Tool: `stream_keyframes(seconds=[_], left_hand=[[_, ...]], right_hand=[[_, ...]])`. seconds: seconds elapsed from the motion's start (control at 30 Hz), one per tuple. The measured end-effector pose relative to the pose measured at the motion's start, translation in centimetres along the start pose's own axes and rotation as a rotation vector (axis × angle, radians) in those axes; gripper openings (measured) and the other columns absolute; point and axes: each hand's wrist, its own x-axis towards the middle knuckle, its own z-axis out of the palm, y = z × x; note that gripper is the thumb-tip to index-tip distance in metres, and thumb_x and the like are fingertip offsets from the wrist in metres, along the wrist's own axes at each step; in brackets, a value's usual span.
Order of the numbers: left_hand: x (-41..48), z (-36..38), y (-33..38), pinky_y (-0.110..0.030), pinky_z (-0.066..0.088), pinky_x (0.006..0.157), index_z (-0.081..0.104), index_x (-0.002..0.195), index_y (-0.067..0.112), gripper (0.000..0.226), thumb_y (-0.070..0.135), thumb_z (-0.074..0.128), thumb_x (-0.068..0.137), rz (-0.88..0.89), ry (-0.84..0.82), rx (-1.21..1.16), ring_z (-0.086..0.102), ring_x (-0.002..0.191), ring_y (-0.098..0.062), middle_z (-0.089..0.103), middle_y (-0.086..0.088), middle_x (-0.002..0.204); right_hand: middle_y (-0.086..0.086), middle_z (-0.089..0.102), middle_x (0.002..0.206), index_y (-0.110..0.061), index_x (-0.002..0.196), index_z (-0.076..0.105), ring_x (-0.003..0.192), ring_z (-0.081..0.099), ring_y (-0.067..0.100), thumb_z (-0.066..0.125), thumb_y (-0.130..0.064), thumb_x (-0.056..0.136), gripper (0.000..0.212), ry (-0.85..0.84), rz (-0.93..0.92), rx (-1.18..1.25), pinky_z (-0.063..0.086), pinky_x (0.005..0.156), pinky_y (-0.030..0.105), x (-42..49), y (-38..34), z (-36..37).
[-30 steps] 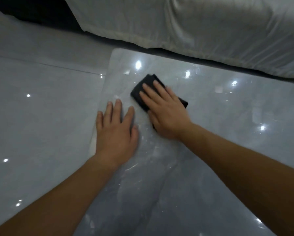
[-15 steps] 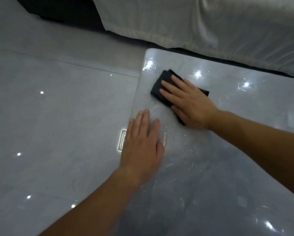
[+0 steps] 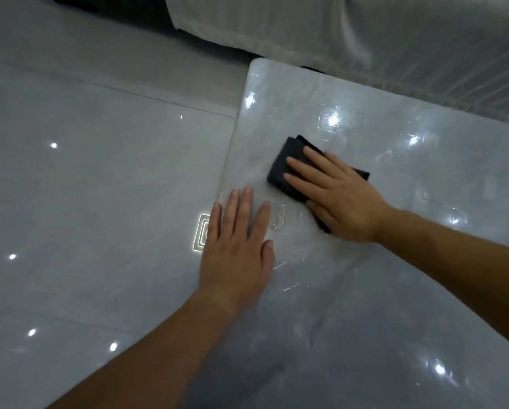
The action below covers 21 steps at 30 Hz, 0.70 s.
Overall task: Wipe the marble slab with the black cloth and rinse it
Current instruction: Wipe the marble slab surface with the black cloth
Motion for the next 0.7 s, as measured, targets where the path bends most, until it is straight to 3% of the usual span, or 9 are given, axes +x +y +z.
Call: stream_keyframes(seconds=[0.07, 0.23, 0.4, 0.5, 0.6, 0.7], left_hand=[[0.1, 0.0, 0.1, -0.053, 0.006, 0.124, 0.023, 0.158, 0.017, 0.065, 0.039, 0.029, 0.097, 0.005, 0.005, -0.005, 0.002, 0.155, -0.031, 0.007, -0.015, 0.168], [0.0, 0.1, 0.1, -0.052, 0.003, 0.124, 0.025, 0.157, 0.016, 0.064, 0.038, 0.032, 0.097, 0.005, 0.019, -0.004, 0.004, 0.155, -0.032, 0.01, -0.017, 0.167], [-1.2, -0.5, 0.4, -0.054, 0.004, 0.124, 0.037, 0.152, 0.01, 0.063, 0.037, 0.031, 0.095, 0.031, 0.034, -0.071, 0.01, 0.154, -0.034, 0.016, -0.021, 0.165], [-4.1, -0.8, 0.8, -0.055, 0.002, 0.123, 0.039, 0.15, 0.011, 0.062, 0.037, 0.033, 0.094, 0.043, 0.046, -0.083, 0.01, 0.154, -0.034, 0.017, -0.021, 0.165], [-7.6, -0.3, 1.0, -0.056, 0.001, 0.123, 0.038, 0.151, 0.011, 0.063, 0.039, 0.033, 0.095, 0.018, 0.03, -0.071, 0.007, 0.154, -0.034, 0.014, -0.021, 0.165], [-10.2, 0.3, 1.2, -0.058, 0.003, 0.123, 0.039, 0.151, 0.013, 0.061, 0.04, 0.034, 0.097, -0.042, 0.016, -0.033, 0.008, 0.154, -0.035, 0.015, -0.02, 0.165]], right_hand=[[0.0, 0.02, 0.167, -0.025, 0.159, 0.025, 0.156, 0.006, 0.027, 0.03, -0.035, 0.103, 0.057, -0.01, 0.016, -0.006, 0.011, 0.126, 0.051, -1.1, 2.1, -0.4], [0.004, 0.022, 0.166, -0.021, 0.157, 0.029, 0.155, 0.01, 0.032, 0.03, -0.036, 0.099, 0.06, 0.142, 0.3, 0.089, 0.011, 0.125, 0.053, 0.7, 1.5, -0.2], [0.003, 0.024, 0.166, -0.022, 0.156, 0.034, 0.156, 0.011, 0.031, 0.04, -0.03, 0.101, 0.056, 0.089, 0.044, 0.039, 0.012, 0.125, 0.051, -7.7, -6.1, 3.1], [0.003, 0.027, 0.165, -0.022, 0.156, 0.035, 0.155, 0.013, 0.031, 0.04, -0.029, 0.102, 0.055, 0.032, -0.042, 0.035, 0.018, 0.123, 0.055, -10.1, -5.4, 3.1], [0.011, 0.033, 0.162, -0.015, 0.153, 0.04, 0.152, 0.022, 0.037, 0.04, -0.029, 0.099, 0.056, 0.126, 0.115, 0.072, 0.024, 0.12, 0.059, -7.7, -2.0, 2.7], [0.007, 0.026, 0.165, -0.018, 0.155, 0.034, 0.154, 0.016, 0.034, 0.029, -0.036, 0.099, 0.06, 0.221, 0.378, 0.135, 0.018, 0.122, 0.057, -4.9, -1.4, 2.1]])
